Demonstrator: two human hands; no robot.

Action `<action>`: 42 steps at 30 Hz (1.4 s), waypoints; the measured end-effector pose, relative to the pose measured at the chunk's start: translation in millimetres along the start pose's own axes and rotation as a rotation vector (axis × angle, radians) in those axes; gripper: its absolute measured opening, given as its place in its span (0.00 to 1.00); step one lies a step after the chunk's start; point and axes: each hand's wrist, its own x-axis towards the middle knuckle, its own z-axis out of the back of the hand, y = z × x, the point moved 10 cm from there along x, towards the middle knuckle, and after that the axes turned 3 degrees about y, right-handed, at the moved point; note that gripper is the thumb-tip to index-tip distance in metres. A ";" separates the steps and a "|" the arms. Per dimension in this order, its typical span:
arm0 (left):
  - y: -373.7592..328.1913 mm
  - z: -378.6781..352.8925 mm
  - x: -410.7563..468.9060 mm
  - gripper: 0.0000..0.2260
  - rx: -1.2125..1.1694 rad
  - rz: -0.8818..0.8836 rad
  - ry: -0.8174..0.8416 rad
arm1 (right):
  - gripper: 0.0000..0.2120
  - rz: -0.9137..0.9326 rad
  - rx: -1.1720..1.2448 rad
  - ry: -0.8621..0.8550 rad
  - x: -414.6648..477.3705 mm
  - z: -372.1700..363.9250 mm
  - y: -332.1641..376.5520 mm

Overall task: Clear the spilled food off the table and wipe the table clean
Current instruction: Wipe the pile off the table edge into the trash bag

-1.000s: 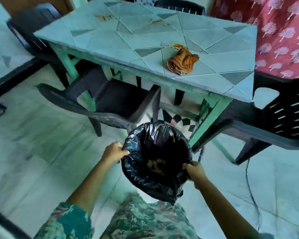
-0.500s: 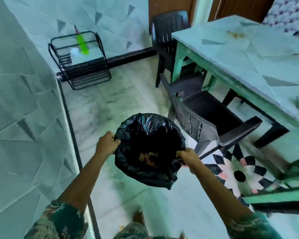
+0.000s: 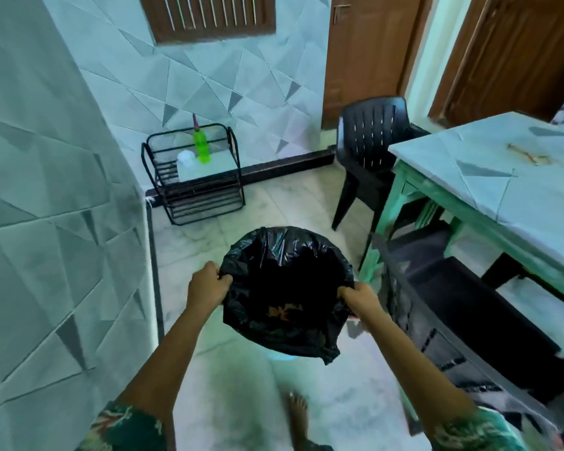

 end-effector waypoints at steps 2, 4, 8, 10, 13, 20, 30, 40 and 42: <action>-7.7 2.6 38.8 0.08 0.003 0.005 -0.008 | 0.08 0.025 0.008 0.000 38.7 -9.9 23.6; -15.1 4.4 80.9 0.08 0.013 0.014 -0.024 | 0.07 0.040 0.029 0.013 81.4 -20.3 46.4; -27.2 8.4 158.2 0.09 0.001 0.069 -0.024 | 0.10 0.015 0.042 0.030 158.9 -33.7 88.2; -36.2 13.0 204.2 0.08 -0.012 0.086 -0.036 | 0.11 0.019 0.031 0.036 202.4 -37.5 119.1; -48.6 20.6 263.7 0.07 -0.031 0.108 -0.055 | 0.09 0.037 0.006 0.043 259.6 -45.3 160.0; -70.7 25.9 425.4 0.06 -0.028 0.100 -0.070 | 0.08 0.016 -0.021 0.060 408.2 -80.1 241.2; -139.1 33.1 687.3 0.15 0.030 0.033 0.003 | 0.10 -0.072 0.008 0.011 606.6 -107.8 372.2; -187.4 -20.5 918.6 0.09 0.018 0.113 0.091 | 0.08 -0.109 -0.005 -0.061 816.4 -106.3 449.6; -191.1 -33.3 964.2 0.09 0.017 0.162 0.100 | 0.07 -0.132 0.000 -0.043 864.2 -110.0 462.3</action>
